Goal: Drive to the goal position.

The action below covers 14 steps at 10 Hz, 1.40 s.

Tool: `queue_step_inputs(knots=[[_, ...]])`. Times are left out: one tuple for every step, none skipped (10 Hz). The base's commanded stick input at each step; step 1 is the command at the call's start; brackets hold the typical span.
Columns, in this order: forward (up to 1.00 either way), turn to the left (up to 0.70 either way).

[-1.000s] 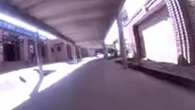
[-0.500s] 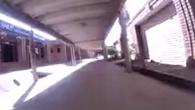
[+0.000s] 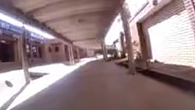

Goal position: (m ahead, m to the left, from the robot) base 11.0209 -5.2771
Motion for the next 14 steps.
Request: queue_step_inputs(knots=[[0.85, 0.00], [0.85, 0.00], [0.85, 0.00], [0.85, 0.00], [0.85, 0.00], [0.85, 0.00], [0.85, 0.00], [0.85, 0.00], [0.85, 0.00], [0.85, 0.00], [0.85, 0.00], [0.85, 0.00], [0.85, 0.00], [0.85, 0.00]])
